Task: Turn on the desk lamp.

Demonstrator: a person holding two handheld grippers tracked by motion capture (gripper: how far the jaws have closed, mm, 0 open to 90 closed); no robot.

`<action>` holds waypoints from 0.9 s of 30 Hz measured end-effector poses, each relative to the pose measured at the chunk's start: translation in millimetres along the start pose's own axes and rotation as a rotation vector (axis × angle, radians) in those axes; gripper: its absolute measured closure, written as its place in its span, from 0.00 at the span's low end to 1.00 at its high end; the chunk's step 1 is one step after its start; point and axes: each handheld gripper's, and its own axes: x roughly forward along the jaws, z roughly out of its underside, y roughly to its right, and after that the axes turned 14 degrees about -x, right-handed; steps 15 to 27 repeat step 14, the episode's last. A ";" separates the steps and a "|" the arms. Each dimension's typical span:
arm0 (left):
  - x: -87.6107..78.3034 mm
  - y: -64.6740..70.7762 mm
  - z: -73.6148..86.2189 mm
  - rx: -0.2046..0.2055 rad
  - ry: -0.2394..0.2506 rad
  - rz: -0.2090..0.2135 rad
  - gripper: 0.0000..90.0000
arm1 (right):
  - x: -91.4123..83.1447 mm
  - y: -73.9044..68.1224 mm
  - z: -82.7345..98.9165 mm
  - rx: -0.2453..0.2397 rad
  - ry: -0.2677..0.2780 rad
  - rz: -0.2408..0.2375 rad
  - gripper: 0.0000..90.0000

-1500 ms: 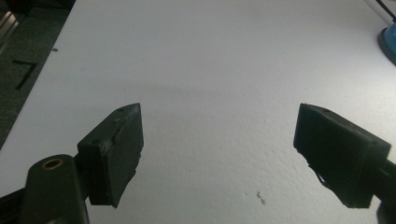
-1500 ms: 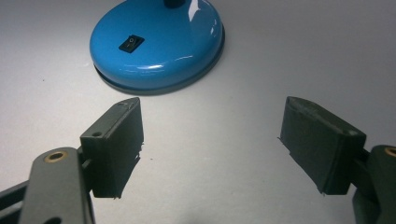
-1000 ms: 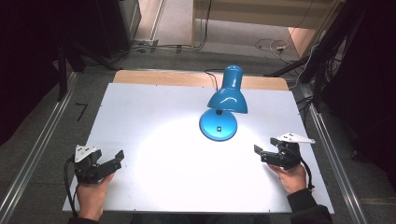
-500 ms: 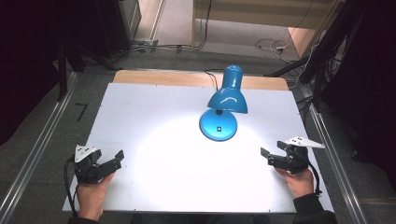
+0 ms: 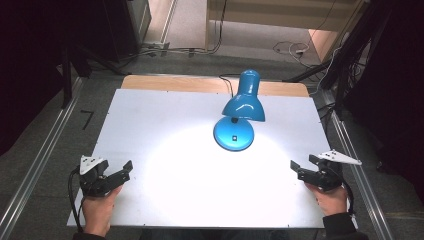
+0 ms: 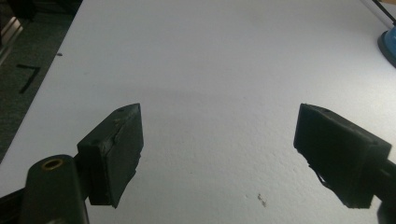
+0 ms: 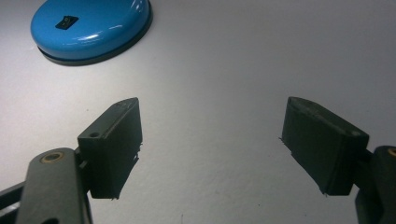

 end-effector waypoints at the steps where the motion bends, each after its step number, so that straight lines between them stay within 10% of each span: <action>1: 0.0 -0.1 0.0 0.000 0.000 0.000 0.18 | -0.9 0.8 1.2 0.006 -0.004 0.003 0.21; 27: 2.7 -1.7 1.1 -0.007 -0.012 0.007 0.18 | -11.2 20.9 29.6 0.063 -0.056 0.092 0.17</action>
